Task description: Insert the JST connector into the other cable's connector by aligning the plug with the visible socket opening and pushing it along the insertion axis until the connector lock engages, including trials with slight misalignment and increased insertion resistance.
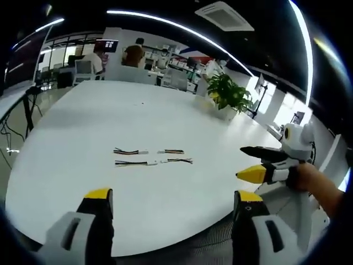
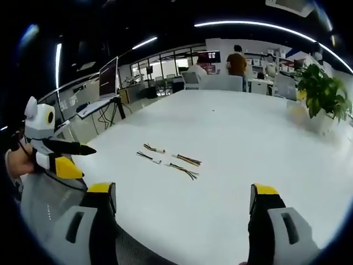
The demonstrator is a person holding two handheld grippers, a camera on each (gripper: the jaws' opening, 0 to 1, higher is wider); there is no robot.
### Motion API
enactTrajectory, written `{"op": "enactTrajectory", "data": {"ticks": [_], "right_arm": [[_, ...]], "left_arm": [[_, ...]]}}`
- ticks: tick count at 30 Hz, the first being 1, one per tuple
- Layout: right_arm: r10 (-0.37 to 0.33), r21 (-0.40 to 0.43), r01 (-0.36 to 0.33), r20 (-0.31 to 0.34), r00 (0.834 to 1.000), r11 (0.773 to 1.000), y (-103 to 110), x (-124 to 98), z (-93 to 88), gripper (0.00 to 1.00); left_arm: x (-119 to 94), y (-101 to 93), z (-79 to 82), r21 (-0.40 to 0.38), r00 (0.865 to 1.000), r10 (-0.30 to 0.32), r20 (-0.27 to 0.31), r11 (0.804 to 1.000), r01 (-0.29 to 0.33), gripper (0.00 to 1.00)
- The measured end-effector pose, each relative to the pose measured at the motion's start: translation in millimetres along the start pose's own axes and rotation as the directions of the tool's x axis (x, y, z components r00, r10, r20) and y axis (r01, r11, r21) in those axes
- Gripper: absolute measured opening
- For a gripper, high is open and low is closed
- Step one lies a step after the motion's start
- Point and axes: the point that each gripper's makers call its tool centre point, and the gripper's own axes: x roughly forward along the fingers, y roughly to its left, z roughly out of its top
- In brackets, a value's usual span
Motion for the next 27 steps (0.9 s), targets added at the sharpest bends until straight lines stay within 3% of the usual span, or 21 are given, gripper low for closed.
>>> {"op": "enactTrajectory", "data": {"ticks": [5, 10, 15, 21, 27], "right_arm": [[-0.008, 0.021, 0.007, 0.037, 0.999, 1.000, -3, -3, 7.5, 1.00], [0.003, 0.025, -0.003, 0.022, 1.000, 1.000, -1, -1, 4.6, 0.99], [0.024, 0.021, -0.024, 0.000, 1.000, 0.999, 3, 1, 0.7, 0.98], [0.040, 0.086, -0.041, 0.013, 0.999, 0.995, -2, 4, 3.6, 0.95], [0.066, 0.118, -0.070, 0.040, 0.997, 0.991, -1, 7, 10.5, 0.93]], "left_arm": [[0, 0.4, -3.4, 0.017, 1.000, 0.005, -0.022, 1.000, -0.005, 0.87], [2, 2.7, -6.4, 0.012, 0.999, 0.015, -0.040, 1.000, -0.014, 0.87], [4, 3.2, -6.8, -0.008, 0.999, 0.013, -0.046, 1.000, -0.013, 0.87], [6, 4.3, -6.3, -0.076, 0.998, -0.012, -0.066, 0.997, 0.007, 0.87], [8, 12.1, 2.0, -0.031, 0.997, 0.023, -0.069, 0.999, -0.025, 0.86]]}}
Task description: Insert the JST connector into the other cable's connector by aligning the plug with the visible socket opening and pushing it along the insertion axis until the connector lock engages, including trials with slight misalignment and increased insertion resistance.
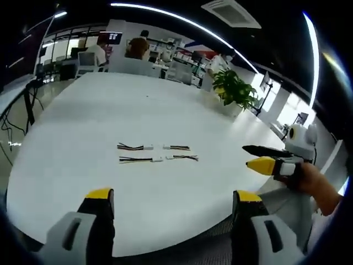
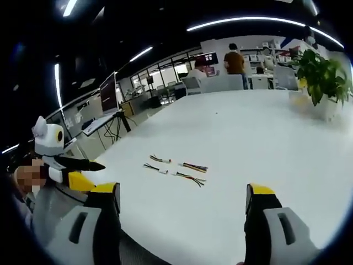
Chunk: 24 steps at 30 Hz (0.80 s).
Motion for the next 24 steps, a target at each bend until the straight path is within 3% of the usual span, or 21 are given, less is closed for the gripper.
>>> {"op": "enactTrajectory", "data": {"ticks": [9, 11, 12, 16, 22, 24], "right_arm": [[0.024, 0.001, -0.024, 0.020, 0.999, 1.000, -3, 7, 8.4, 0.91], [0.021, -0.008, -0.021, 0.023, 0.999, 1.000, -5, 6, 10.0, 0.92], [0.020, -0.012, -0.020, 0.025, 0.999, 1.000, -6, 6, 10.9, 0.92], [0.010, -0.015, -0.010, 0.015, 1.000, 1.000, -11, 6, 10.4, 0.92], [0.002, -0.044, -0.002, -0.009, 1.000, 0.999, -17, 9, 9.7, 0.92], [0.005, -0.039, -0.005, 0.004, 1.000, 0.999, -18, 10, 14.0, 0.91]], "left_arm": [[2, 10.0, 11.1, 0.048, 1.000, 0.011, 0.008, 0.999, -0.012, 0.86], [4, 15.0, 10.6, 0.075, 1.000, 0.028, -0.015, 0.997, -0.027, 0.86], [4, 18.8, 7.5, 0.108, 0.998, 0.042, -0.044, 0.993, -0.037, 0.86], [6, 27.6, 7.6, 0.214, 0.994, 0.090, -0.065, 0.974, -0.074, 0.86], [9, 31.3, 5.5, 0.297, 0.989, 0.114, -0.094, 0.951, -0.082, 0.86], [10, 28.3, 9.3, 0.292, 0.992, 0.096, -0.077, 0.954, -0.070, 0.86]]}}
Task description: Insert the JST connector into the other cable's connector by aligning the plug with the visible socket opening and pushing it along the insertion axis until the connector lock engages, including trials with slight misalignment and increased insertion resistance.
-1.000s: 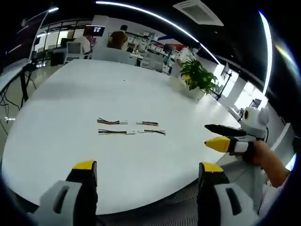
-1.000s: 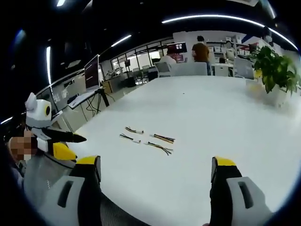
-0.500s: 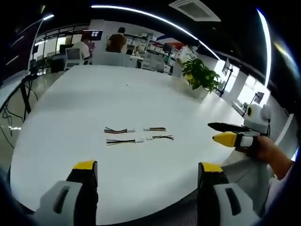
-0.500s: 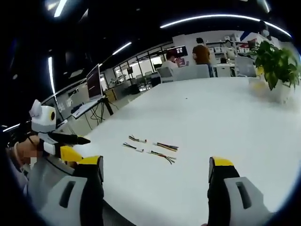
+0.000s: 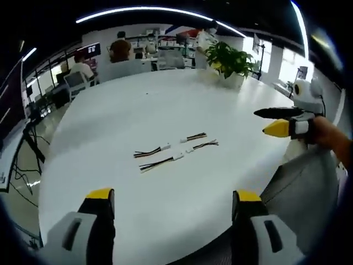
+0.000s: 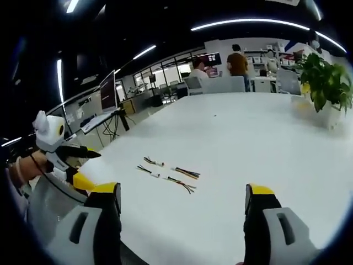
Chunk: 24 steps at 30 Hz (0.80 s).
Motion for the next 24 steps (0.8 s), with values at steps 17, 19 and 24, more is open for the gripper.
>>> {"op": "enactTrajectory", "data": {"ticks": [17, 19, 24], "right_arm": [[0.031, -0.075, -0.030, 0.018, 0.999, 0.997, -13, 8, 22.4, 0.91], [0.042, -0.098, -0.040, 0.015, 0.999, 0.994, -14, 9, 24.5, 0.89], [0.070, -0.102, -0.069, 0.015, 0.997, 0.992, -14, 13, 28.2, 0.88]], "left_arm": [[7, 11.6, 31.8, -0.102, 0.992, -0.074, 0.106, 0.991, 0.085, 0.87], [9, 12.3, 33.5, -0.110, 0.991, -0.081, 0.111, 0.990, 0.093, 0.87], [16, 8.3, 35.3, -0.121, 0.985, -0.112, 0.128, 0.984, 0.128, 0.88]]}}
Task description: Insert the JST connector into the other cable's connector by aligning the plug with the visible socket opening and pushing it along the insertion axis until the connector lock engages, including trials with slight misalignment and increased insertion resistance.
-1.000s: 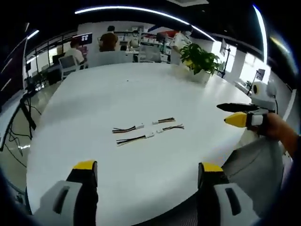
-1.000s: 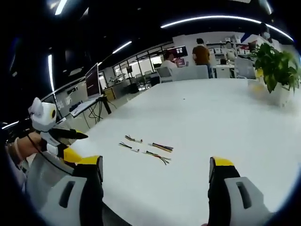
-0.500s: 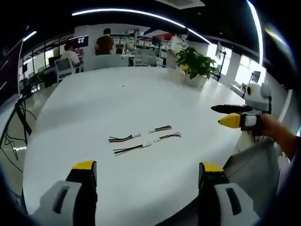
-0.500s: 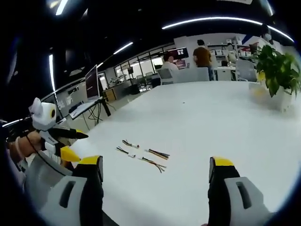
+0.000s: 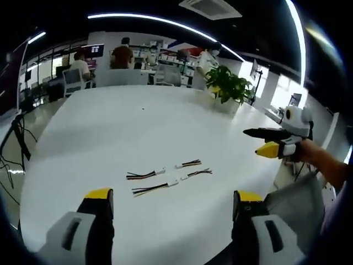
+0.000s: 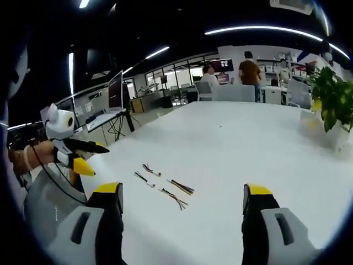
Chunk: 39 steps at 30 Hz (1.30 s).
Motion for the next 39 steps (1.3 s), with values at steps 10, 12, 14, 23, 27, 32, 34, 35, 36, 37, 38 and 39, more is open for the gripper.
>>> {"op": "enactTrajectory", "data": {"ticks": [10, 12, 14, 23, 27, 32, 34, 35, 36, 37, 38, 39], "right_arm": [[0.039, -0.046, -0.038, 0.006, 0.999, 0.998, -1, 9, 5.8, 0.85], [0.040, -0.046, -0.039, 0.004, 0.999, 0.998, -3, 11, 6.0, 0.85], [0.043, -0.046, -0.043, 0.002, 0.999, 0.998, -4, 14, 5.7, 0.85], [0.063, -0.058, -0.064, -0.027, 0.998, 0.996, -8, 28, 0.9, 0.83], [0.081, -0.081, -0.084, -0.037, 0.996, 0.993, -9, 34, -0.6, 0.82], [0.110, -0.065, -0.112, -0.031, 0.993, 0.992, -9, 40, 0.3, 0.82], [0.119, -0.065, -0.121, -0.027, 0.992, 0.991, -9, 43, -0.4, 0.82], [0.128, -0.073, -0.130, -0.033, 0.991, 0.989, -8, 45, -2.1, 0.81], [0.131, -0.080, -0.134, -0.041, 0.991, 0.988, -8, 46, -3.5, 0.81], [0.135, -0.092, -0.139, -0.048, 0.990, 0.986, -7, 48, -5.0, 0.81], [0.138, -0.097, -0.143, -0.051, 0.989, 0.985, -7, 49, -5.7, 0.80], [0.144, -0.102, -0.148, -0.051, 0.988, 0.984, -6, 50, -6.3, 0.80]], "left_arm": [[5, 7.4, 12.0, -0.025, 0.999, -0.026, 0.034, 0.999, 0.027, 0.88], [6, 18.5, 15.5, 0.008, 1.000, 0.009, 0.028, 1.000, -0.010, 0.88], [6, 25.3, 20.0, 0.025, 0.999, 0.022, 0.031, 0.999, -0.023, 0.88], [18, 37.0, 25.7, 0.023, 0.999, 0.020, 0.036, 1.000, -0.021, 0.87], [22, 36.6, 27.2, 0.004, 0.999, -0.001, 0.045, 1.000, 0.001, 0.86], [27, 37.4, 25.2, 0.002, 0.999, -0.020, 0.047, 1.000, 0.020, 0.86], [30, 37.9, 23.3, 0.013, 0.999, -0.024, 0.040, 1.000, 0.024, 0.86], [31, 38.4, 22.4, 0.019, 0.999, -0.028, 0.037, 0.999, 0.028, 0.86], [32, 38.7, 22.0, 0.013, 0.999, -0.037, 0.039, 0.999, 0.036, 0.85], [33, 38.0, 21.9, 0.001, 0.998, -0.046, 0.040, 0.999, 0.046, 0.85], [34, 37.6, 22.0, -0.004, 0.998, -0.054, 0.042, 0.999, 0.054, 0.85], [35, 36.8, 22.8, -0.001, 0.997, -0.059, 0.049, 0.998, 0.059, 0.85]]}}
